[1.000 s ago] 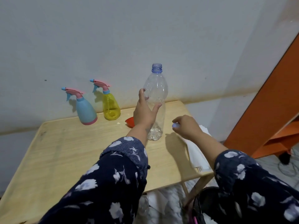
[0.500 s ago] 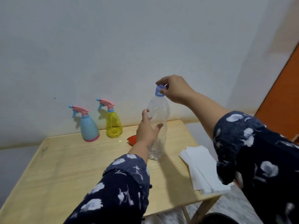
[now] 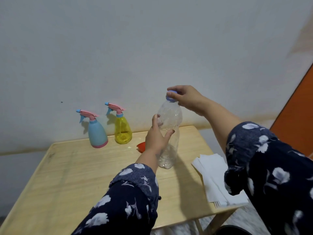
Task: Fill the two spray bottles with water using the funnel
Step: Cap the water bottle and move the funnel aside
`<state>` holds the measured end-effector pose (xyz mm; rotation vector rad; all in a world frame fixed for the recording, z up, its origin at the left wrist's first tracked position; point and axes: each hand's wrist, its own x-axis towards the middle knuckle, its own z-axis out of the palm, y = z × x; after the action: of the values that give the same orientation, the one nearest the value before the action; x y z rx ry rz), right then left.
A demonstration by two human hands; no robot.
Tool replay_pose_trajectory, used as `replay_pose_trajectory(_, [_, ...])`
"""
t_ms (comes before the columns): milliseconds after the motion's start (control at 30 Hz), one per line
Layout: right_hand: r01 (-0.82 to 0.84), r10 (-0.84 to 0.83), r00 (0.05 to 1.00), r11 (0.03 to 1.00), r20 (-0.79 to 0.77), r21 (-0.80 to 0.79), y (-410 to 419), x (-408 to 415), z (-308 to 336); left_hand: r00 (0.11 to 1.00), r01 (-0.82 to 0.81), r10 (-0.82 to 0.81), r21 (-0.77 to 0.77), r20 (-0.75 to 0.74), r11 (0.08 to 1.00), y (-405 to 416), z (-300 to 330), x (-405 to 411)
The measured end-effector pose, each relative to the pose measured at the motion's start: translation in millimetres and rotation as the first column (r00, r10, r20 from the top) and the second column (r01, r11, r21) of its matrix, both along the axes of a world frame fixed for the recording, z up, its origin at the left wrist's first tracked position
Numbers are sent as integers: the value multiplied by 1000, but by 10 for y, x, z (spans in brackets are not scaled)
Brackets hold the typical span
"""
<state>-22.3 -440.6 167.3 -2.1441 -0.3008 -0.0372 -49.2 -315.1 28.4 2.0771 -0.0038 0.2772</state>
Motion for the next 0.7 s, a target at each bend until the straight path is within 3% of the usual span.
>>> replay_pose_trajectory(100, [23, -24, 1000, 995, 9, 94, -33, 4, -61, 1000, -12, 12, -11, -2, 1000, 0, 1, -8])
replay_pose_trajectory(300, [309, -336, 929, 935, 155, 175, 204, -40, -234, 998, -62, 62, 0, 13, 998, -58, 29, -57])
replay_pose_trajectory(400, [140, -147, 989, 958, 10, 251, 149, -57, -216, 997, -71, 71, -22, 6, 997, -19, 34, -61])
replay_pose_trajectory(467, [58, -57, 998, 977, -12, 206, 104, -66, -207, 998, -60, 60, -39, -4, 997, 5, 42, -59])
replay_pose_trajectory(700, [271, -321, 938, 913, 128, 306, 249, -79, -325, 997, -81, 81, -26, -5, 996, -93, 71, -96])
